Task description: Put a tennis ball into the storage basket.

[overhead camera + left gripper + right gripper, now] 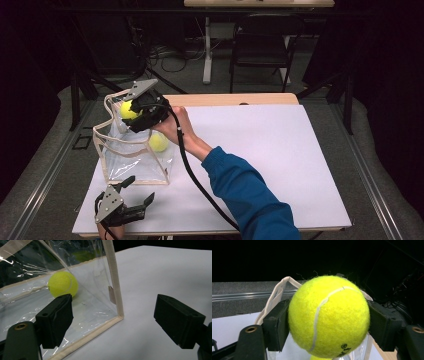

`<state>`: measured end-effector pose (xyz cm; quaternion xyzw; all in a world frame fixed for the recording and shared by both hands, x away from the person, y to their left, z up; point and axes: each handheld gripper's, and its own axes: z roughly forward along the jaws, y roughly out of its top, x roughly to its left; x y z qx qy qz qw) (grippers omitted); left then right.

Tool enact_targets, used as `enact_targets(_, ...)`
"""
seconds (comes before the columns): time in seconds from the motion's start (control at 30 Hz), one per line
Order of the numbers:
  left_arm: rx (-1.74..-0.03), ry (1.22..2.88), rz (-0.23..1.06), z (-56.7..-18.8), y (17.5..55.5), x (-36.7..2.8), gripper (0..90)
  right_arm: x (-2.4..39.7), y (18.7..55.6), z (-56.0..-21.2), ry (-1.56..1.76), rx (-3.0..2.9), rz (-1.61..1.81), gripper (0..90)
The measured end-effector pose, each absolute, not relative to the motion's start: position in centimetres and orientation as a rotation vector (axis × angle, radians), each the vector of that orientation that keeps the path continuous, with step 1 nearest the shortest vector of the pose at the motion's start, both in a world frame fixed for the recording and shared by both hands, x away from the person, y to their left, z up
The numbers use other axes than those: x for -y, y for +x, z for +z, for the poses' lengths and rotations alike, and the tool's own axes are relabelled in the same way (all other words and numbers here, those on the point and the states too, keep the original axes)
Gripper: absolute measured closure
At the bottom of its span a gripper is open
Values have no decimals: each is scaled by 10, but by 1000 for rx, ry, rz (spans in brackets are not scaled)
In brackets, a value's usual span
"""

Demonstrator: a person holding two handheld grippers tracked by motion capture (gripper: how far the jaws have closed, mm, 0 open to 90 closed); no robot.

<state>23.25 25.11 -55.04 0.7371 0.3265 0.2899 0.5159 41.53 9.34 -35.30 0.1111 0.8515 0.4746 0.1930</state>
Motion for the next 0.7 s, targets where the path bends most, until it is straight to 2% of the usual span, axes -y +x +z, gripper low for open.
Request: enact_targets(0.7,-780,1771,694,-550,233,-251,160,-109,419,-366,306,-2471,1271,254)
